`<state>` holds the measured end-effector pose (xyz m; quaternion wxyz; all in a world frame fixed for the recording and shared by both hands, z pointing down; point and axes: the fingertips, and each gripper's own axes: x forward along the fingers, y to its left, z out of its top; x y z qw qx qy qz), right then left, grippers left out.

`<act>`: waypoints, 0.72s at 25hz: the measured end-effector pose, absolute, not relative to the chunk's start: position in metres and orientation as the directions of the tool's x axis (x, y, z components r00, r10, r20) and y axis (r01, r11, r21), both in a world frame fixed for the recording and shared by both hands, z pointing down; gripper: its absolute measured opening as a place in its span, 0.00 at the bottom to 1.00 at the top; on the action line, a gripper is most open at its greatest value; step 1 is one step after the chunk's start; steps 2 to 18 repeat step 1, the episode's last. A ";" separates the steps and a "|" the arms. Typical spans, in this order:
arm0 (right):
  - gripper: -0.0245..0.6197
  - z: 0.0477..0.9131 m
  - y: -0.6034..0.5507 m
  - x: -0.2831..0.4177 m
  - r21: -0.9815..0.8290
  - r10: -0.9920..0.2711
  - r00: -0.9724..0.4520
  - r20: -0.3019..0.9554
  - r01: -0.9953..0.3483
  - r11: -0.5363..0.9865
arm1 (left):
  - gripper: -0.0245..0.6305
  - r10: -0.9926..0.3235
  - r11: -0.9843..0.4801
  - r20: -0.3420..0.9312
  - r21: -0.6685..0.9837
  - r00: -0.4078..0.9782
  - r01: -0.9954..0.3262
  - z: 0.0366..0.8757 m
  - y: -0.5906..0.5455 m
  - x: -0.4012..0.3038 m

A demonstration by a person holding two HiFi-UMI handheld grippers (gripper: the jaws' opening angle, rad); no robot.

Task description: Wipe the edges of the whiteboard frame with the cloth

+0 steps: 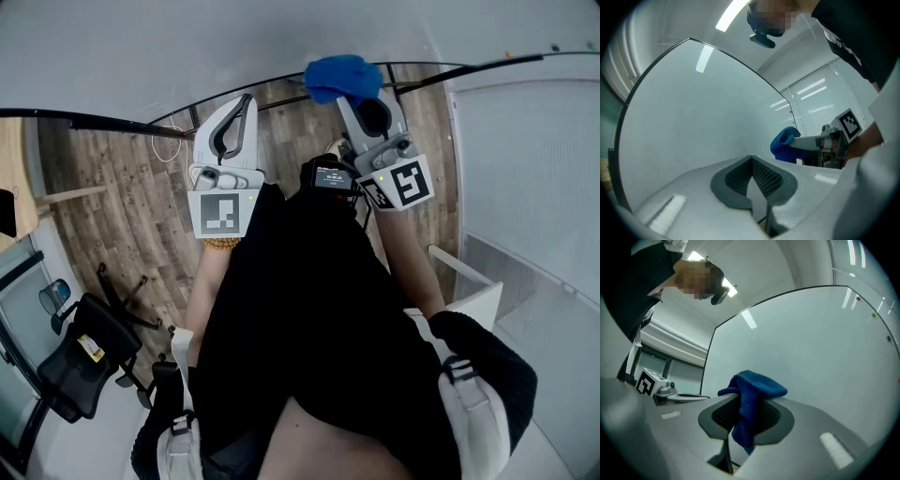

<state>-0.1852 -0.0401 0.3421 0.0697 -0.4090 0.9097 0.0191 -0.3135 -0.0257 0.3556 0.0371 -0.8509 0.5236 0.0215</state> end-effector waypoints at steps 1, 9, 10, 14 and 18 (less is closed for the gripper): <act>0.20 0.342 -0.041 -0.185 -0.023 -0.740 -0.657 -0.144 -0.745 0.666 | 0.04 -0.890 -0.447 -0.078 -0.039 0.449 -0.894 0.355 -0.025 -0.314; 0.20 0.342 -0.041 -0.185 -0.023 -0.740 -0.657 -0.144 -0.745 0.666 | 0.04 -0.890 -0.447 -0.078 -0.039 0.449 -0.894 0.355 -0.025 -0.314; 0.20 0.342 -0.041 -0.185 -0.023 -0.740 -0.657 -0.144 -0.745 0.666 | 0.04 -0.890 -0.447 -0.078 -0.039 0.449 -0.894 0.355 -0.025 -0.314; 0.20 0.342 -0.041 -0.185 -0.023 -0.740 -0.657 -0.144 -0.745 0.666 | 0.04 -0.890 -0.447 -0.078 -0.039 0.449 -0.894 0.355 -0.025 -0.314; 0.20 0.342 -0.041 -0.185 -0.023 -0.740 -0.657 -0.144 -0.745 0.666 | 0.04 -0.890 -0.447 -0.078 -0.039 0.449 -0.894 0.355 -0.025 -0.314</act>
